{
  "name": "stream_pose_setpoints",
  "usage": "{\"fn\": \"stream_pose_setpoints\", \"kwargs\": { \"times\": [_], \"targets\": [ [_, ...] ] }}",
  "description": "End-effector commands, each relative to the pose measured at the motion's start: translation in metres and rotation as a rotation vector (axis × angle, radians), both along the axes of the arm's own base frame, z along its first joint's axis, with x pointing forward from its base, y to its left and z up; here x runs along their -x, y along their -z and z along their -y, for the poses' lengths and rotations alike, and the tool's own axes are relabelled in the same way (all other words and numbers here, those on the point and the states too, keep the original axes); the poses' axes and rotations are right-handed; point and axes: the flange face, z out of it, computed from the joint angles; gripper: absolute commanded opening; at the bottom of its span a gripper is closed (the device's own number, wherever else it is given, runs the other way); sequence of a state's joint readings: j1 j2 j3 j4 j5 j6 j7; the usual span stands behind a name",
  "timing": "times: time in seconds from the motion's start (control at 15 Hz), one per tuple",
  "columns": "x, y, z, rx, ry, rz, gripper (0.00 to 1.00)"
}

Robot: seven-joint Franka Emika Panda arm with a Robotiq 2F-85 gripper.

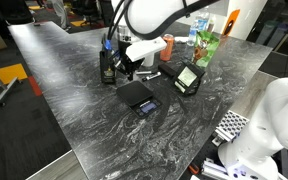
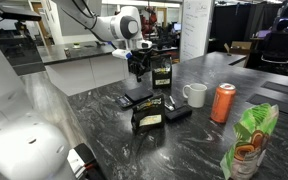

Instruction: Remove the black packet from the scale, put it on the table and press the left button on the scale

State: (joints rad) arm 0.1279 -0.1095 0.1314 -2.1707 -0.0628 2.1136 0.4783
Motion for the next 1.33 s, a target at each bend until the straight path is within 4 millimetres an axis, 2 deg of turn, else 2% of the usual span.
{"fn": "stream_pose_setpoints", "kwargs": {
  "times": [0.0, 0.2, 1.13, 1.2, 1.27],
  "targets": [
    [0.0, -0.004, 0.0, 0.0, -0.003, 0.013, 0.0],
    [0.001, -0.009, 0.0, 0.0, -0.004, 0.024, 0.0],
    [0.001, -0.009, 0.0, 0.0, -0.004, 0.024, 0.0],
    [0.003, -0.013, -0.002, 0.033, -0.012, 0.044, 0.25],
    [0.004, -0.022, -0.008, 0.077, -0.022, 0.072, 0.26]
  ]
}}
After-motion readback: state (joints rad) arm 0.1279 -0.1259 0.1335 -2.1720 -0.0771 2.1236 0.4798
